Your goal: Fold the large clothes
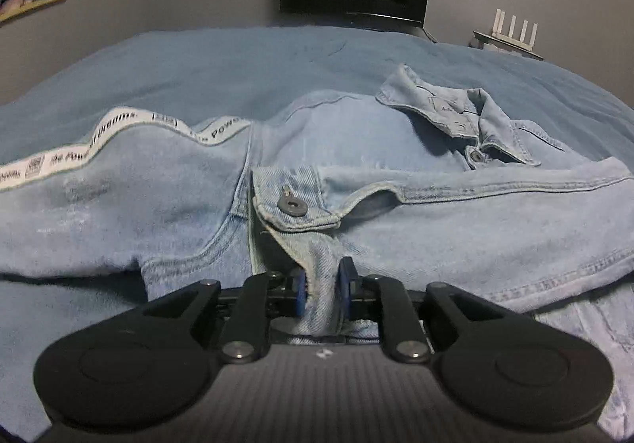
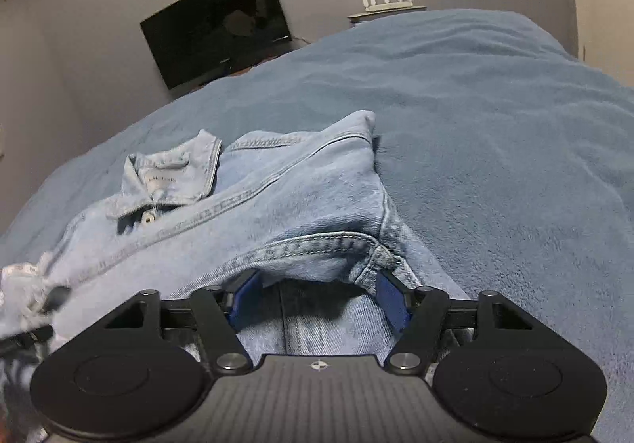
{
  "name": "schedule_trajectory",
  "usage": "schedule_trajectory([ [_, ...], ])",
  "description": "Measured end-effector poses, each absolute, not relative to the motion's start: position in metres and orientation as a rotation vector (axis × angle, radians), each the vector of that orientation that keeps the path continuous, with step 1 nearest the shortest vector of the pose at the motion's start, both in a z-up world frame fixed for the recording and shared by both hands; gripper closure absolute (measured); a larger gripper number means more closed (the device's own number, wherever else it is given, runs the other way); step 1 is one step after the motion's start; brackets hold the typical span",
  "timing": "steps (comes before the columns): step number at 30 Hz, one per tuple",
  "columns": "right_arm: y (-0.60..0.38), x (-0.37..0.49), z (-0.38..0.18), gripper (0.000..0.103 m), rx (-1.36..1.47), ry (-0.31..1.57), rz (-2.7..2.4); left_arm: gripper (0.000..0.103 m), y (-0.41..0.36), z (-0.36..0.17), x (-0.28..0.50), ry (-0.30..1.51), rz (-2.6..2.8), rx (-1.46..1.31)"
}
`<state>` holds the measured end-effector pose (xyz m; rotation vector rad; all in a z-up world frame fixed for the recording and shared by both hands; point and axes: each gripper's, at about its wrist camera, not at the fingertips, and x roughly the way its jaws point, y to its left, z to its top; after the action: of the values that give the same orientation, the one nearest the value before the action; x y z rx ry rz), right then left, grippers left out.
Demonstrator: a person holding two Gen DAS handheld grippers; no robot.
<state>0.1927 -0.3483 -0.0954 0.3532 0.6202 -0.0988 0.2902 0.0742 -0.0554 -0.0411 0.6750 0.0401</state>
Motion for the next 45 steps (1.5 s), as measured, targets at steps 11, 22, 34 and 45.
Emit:
schedule_trajectory([
  [11,-0.343,0.222,-0.075,0.043,0.225,0.528,-0.016,0.091,0.079,-0.054,0.289,0.687,0.033,-0.098],
  [22,-0.362,0.244,-0.120,0.070,0.129,0.757,-0.064,0.089,0.074,-0.052,0.286,0.763,0.021,-0.069],
  [34,-0.345,0.224,-0.102,0.025,0.165,0.546,-0.068,0.022,0.075,-0.044,0.279,0.644,0.093,-0.040],
  [45,-0.321,0.221,-0.118,0.009,0.050,0.543,-0.041,0.019,0.096,-0.036,0.275,0.627,0.078,-0.217],
])
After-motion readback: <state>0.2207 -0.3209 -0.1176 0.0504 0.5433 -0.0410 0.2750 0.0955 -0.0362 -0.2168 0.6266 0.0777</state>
